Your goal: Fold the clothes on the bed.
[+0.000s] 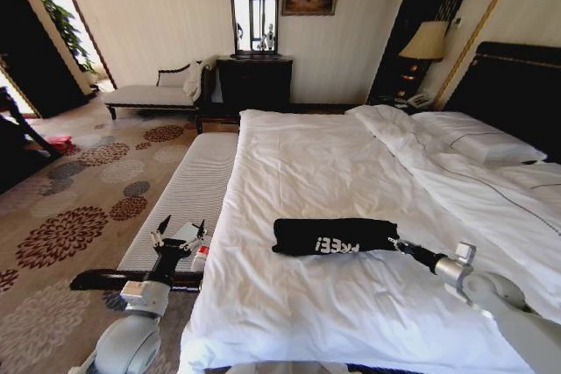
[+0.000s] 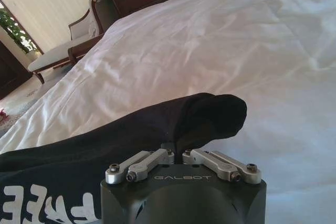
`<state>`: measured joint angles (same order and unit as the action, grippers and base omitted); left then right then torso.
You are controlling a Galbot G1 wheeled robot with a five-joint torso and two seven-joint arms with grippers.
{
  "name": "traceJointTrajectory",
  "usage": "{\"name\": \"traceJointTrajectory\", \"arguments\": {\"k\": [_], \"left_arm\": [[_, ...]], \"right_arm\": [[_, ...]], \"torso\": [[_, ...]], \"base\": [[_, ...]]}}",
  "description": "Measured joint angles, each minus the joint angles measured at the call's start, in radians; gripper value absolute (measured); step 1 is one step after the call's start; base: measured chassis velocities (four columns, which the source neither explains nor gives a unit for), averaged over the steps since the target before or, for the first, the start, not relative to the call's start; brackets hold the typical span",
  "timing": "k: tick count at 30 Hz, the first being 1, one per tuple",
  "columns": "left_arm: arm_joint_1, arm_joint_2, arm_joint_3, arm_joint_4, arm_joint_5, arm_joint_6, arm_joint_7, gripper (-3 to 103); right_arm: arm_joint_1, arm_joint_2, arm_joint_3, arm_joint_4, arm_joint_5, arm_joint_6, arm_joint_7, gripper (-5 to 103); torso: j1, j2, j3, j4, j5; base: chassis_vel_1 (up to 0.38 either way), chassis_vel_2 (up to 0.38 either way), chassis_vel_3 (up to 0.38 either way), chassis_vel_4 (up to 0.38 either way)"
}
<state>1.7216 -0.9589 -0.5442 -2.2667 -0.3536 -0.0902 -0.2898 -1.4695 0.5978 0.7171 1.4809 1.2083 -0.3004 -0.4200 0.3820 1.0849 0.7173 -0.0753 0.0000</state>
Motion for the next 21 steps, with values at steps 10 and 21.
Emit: {"name": "traceJointTrajectory", "arguments": {"k": [10, 21], "left_arm": [[0.0, 0.0, 0.0, 0.0, 0.0, 0.0, 0.0, 100], [0.0, 0.0, 0.0, 0.0, 0.0, 0.0, 0.0, 100]], "right_arm": [[-0.027, -0.003, 0.057, 0.073, -0.104, 0.019, 0.003, 2], [-0.096, 0.028, 0.132, 0.39, -0.104, -0.01, 0.15, 2]], "torso": [[0.0, 0.0, 0.0, 0.0, 0.0], [0.0, 0.0, 0.0, 0.0001, -0.0003]], "base": [[0.0, 0.0, 0.0, 0.0], [0.0, 0.0, 0.0, 0.0]]}}
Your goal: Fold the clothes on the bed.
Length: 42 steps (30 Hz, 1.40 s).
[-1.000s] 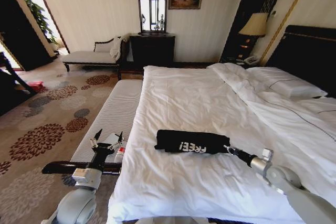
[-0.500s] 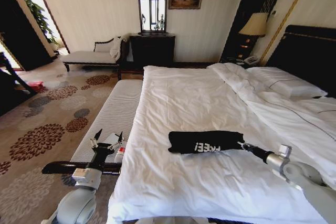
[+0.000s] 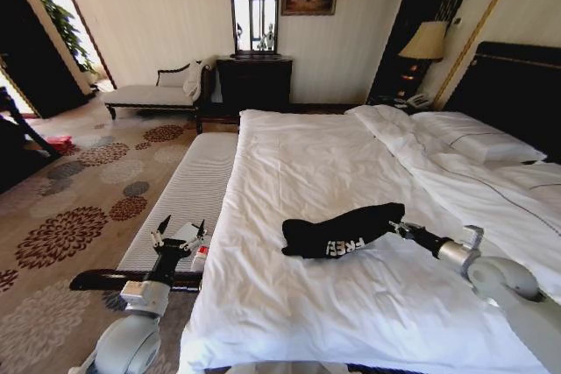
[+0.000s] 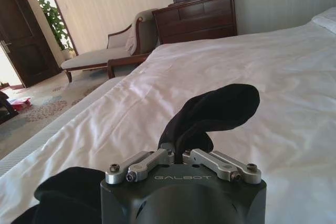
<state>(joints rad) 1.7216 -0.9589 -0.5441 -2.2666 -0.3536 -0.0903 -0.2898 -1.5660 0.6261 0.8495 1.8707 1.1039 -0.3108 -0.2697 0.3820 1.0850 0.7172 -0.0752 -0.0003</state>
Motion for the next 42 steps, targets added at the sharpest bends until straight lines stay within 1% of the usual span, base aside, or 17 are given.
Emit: {"name": "traceJointTrajectory", "arguments": {"k": [3, 10, 14, 16, 18, 19, 22, 27, 28, 33, 34, 36, 37, 39, 40, 41, 42], "left_arm": [[0.0, 0.0, 0.0, 0.0, 0.0, 0.0, 0.0, 100], [0.0, 0.0, 0.0, 0.0, 0.0, 0.0, 0.0, 100], [0.0, 0.0, 0.0, 0.0, 0.0, 0.0, 0.0, 100], [0.0, 0.0, 0.0, 0.0, 0.0, 0.0, 0.0, 100], [0.0, 0.0, 0.0, 0.0, 0.0, 0.0, 0.0, 100], [0.0, 0.0, 0.0, 0.0, 0.0, 0.0, 0.0, 100], [0.0, 0.0, 0.0, 0.0, 0.0, 0.0, 0.0, 100], [0.0, 0.0, 0.0, 0.0, 0.0, 0.0, 0.0, 100], [0.0, 0.0, 0.0, 0.0, 0.0, 0.0, 0.0, 100], [0.0, 0.0, 0.0, 0.0, 0.0, 0.0, 0.0, 100], [0.0, 0.0, 0.0, 0.0, 0.0, 0.0, 0.0, 100], [0.0, 0.0, 0.0, 0.0, 0.0, 0.0, 0.0, 100], [0.0, 0.0, 0.0, 0.0, 0.0, 0.0, 0.0, 100], [0.0, 0.0, 0.0, 0.0, 0.0, 0.0, 0.0, 100], [0.0, 0.0, 0.0, 0.0, 0.0, 0.0, 0.0, 100], [0.0, 0.0, 0.0, 0.0, 0.0, 0.0, 0.0, 100], [0.0, 0.0, 0.0, 0.0, 0.0, 0.0, 0.0, 100]], "right_arm": [[0.018, 0.017, -0.032, 0.098, 0.003, -0.022, 0.056, 2], [0.084, 0.019, -0.121, 0.128, -0.009, -0.039, 0.104, 2], [0.117, 0.009, -0.196, 0.166, -0.022, -0.052, 0.133, 2], [0.142, 0.004, -0.265, 0.189, -0.032, -0.056, 0.154, 2], [0.151, 0.004, -0.285, 0.192, -0.032, -0.056, 0.161, 2], [0.176, 0.002, -0.335, 0.2, -0.031, -0.056, 0.179, 2], [0.194, 0.0, -0.377, 0.205, -0.032, -0.055, 0.186, 2], [0.256, -0.002, -0.506, 0.206, -0.04, -0.043, 0.176, 2], [0.256, -0.002, -0.506, 0.206, -0.04, -0.043, 0.176, 2], [0.324, 0.015, -0.603, 0.152, -0.06, -0.03, 0.151, 2], [0.356, 0.025, -0.642, 0.127, -0.065, -0.025, 0.145, -2], [0.405, 0.038, -0.697, 0.096, -0.074, -0.01, 0.129, 8], [0.405, 0.038, -0.697, 0.096, -0.074, -0.01, 0.129, 8], [0.463, 0.052, -0.751, 0.08, -0.074, 0.001, 0.121, 19], [0.477, 0.053, -0.761, 0.081, -0.073, 0.003, 0.119, 24], [0.477, 0.053, -0.761, 0.081, -0.073, 0.003, 0.119, 24], [0.491, 0.052, -0.769, 0.085, -0.071, 0.004, 0.117, 29]], "torso": [[0.0, 0.0, 0.0, -0.0001, 0.0001], [0.0, 0.0, 0.0, 0.0002, 0.0002], [0.0, 0.0, 0.0, 0.0001, 0.0002], [0.0, 0.0, 0.0, 0.0, 0.0001], [0.0, 0.0, 0.0, 0.0, 0.0002], [0.0, 0.0, 0.0, 0.0001, 0.0], [0.0, 0.0, 0.0, 0.0002, 0.0002], [0.0, 0.0, 0.0, 0.0001, 0.0001], [0.0, 0.0, 0.0, 0.0001, 0.0001], [0.0, 0.0, 0.0, 0.0, 0.0002], [0.0, 0.0, 0.0, -0.0001, 0.0003], [0.0, 0.0, 0.0, -0.0001, 0.0004], [0.0, 0.0, 0.0, -0.0001, 0.0004], [0.0, 0.0, 0.0, 0.0002, 0.0003], [0.0, 0.0, 0.0, 0.0003, 0.0003], [0.0, 0.0, 0.0, 0.0003, 0.0003], [0.0, 0.0, 0.0, 0.0002, 0.0002]], "base": [[0.0, 0.0, 0.0, 0.0], [0.0, 0.0, 0.0, 0.0], [0.0, 0.0, 0.0, 0.0], [0.0, 0.0, 0.0, 0.0], [0.0, 0.0, 0.0, 0.0], [0.0, 0.0, 0.0, 0.0], [0.0, 0.0, 0.0, 0.0], [0.0, 0.0, 0.0, 0.0], [0.0, 0.0, 0.0, 0.0], [0.0, 0.0, 0.0, 0.0], [0.0, 0.0, 0.0, 0.0], [0.0, 0.0, 0.0, 0.0], [0.0, 0.0, 0.0, 0.0], [0.0, 0.0, 0.0, 0.0], [0.0, 0.0, 0.0, 0.0], [0.0, 0.0, 0.0, 0.0], [0.0, 0.0, 0.0, 0.0]]}}
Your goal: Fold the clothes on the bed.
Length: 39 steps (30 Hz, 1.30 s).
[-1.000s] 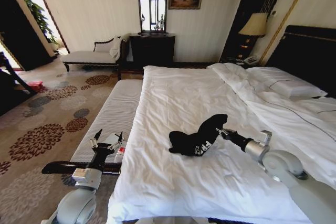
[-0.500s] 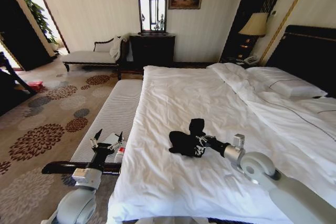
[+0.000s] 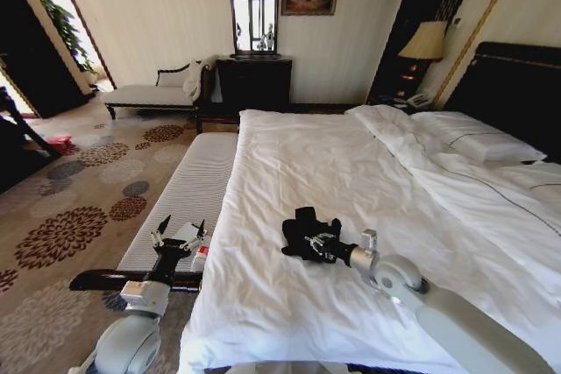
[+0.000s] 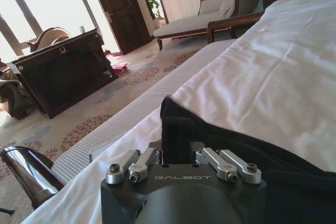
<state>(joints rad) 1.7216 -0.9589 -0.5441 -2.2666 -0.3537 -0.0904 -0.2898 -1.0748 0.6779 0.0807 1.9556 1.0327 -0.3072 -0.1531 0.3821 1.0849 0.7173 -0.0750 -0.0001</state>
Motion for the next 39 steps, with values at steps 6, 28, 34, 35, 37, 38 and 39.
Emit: {"name": "traceJointTrajectory", "arguments": {"k": [6, 28, 34, 35, 37, 38, 39], "left_arm": [[0.0, 0.0, 0.0, 0.0, 0.0, 0.0, 0.0, 100], [0.0, 0.0, 0.0, 0.0, 0.0, 0.0, 0.0, 100], [0.0, 0.0, 0.0, 0.0, 0.0, 0.0, 0.0, 100], [0.0, 0.0, 0.0, 0.0, 0.0, 0.0, 0.0, 100], [0.0, 0.0, 0.0, 0.0, 0.0, 0.0, 0.0, 100], [0.0, 0.0, 0.0, 0.0, 0.0, 0.0, 0.0, 100], [0.0, 0.0, 0.0, 0.0, 0.0, 0.0, 0.0, 100]], "right_arm": [[0.002, -0.019, 0.008, 0.023, -0.028, 0.013, -0.027, 51], [-0.154, -0.039, 0.341, 0.131, 0.053, 0.07, -0.006, 100], [-0.234, 0.008, 0.478, 0.075, -0.049, 0.172, 0.015, 100], [-0.269, 0.026, 0.523, 0.064, -0.093, 0.21, 0.066, 100], [-0.304, 0.055, 0.571, 0.051, -0.176, 0.252, 0.149, 100], [-0.326, 0.078, 0.61, 0.04, -0.253, 0.277, 0.175, 100], [-0.326, 0.078, 0.61, 0.04, -0.253, 0.277, 0.175, 100]], "torso": [[0.0, 0.0, 0.0, -0.0002, 0.0002], [0.0, 0.0, 0.0, 0.0, 0.0003], [0.0, 0.0, 0.0, 0.0, 0.0002], [0.0, 0.0, 0.0, -0.0003, 0.0], [0.0, 0.0, 0.0, -0.0005, 0.0002], [0.0, 0.0, 0.0, -0.0002, 0.0005], [0.0, 0.0, 0.0, -0.0002, 0.0005]], "base": [[0.0, 0.0, 0.0, 0.0], [0.0, 0.0, 0.0, 0.0], [0.0, 0.0, 0.0, 0.0], [0.0, 0.0, 0.0, 0.0], [0.0, 0.0, 0.0, 0.0], [0.0, 0.0, 0.0, 0.0], [0.0, 0.0, 0.0, 0.0]]}}
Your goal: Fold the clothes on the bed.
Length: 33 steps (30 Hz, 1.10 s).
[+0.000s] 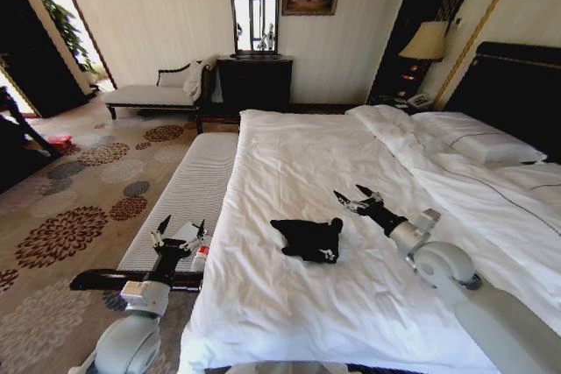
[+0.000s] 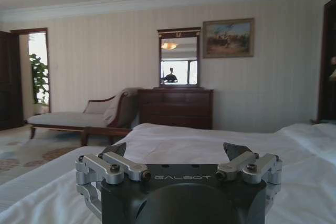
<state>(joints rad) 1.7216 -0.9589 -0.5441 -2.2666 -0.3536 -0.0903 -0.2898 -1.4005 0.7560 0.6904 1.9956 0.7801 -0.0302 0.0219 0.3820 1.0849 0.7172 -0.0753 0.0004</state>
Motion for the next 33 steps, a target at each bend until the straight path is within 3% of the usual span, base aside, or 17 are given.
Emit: {"name": "traceJointTrajectory", "arguments": {"k": [2, 4, 14, 33], "left_arm": [[0.0, 0.0, 0.0, 0.0, 0.0, 0.0, 0.0, 100], [0.0, 0.0, 0.0, 0.0, 0.0, 0.0, 0.0, 100], [0.0, 0.0, 0.0, 0.0, 0.0, 0.0, 0.0, 100], [-0.041, -0.015, 0.023, -0.024, -0.022, 0.01, 0.004, 100]], "right_arm": [[-0.04, 0.05, 0.064, -0.019, -0.114, 0.064, 0.018, 100], [-0.081, 0.096, 0.115, -0.014, -0.169, 0.108, 0.034, 100], [-0.252, 0.24, 0.272, 0.017, -0.274, 0.2, 0.021, 100], [-0.269, 0.227, 0.246, 0.068, -0.265, 0.194, -0.018, 100]], "torso": [[0.0, 0.0, 0.0, 0.0, -0.0003], [0.0, 0.0, 0.0, 0.0, -0.0003], [0.0, 0.0, 0.0, -0.0001, -0.0004], [0.0, 0.0, 0.0, 0.0002, -0.0003]], "base": [[0.0, 0.0, 0.0, 0.0], [0.0, 0.0, 0.0, 0.0], [0.0, 0.0, 0.0, 0.0], [0.0, 0.0, 0.0, 0.0]]}}
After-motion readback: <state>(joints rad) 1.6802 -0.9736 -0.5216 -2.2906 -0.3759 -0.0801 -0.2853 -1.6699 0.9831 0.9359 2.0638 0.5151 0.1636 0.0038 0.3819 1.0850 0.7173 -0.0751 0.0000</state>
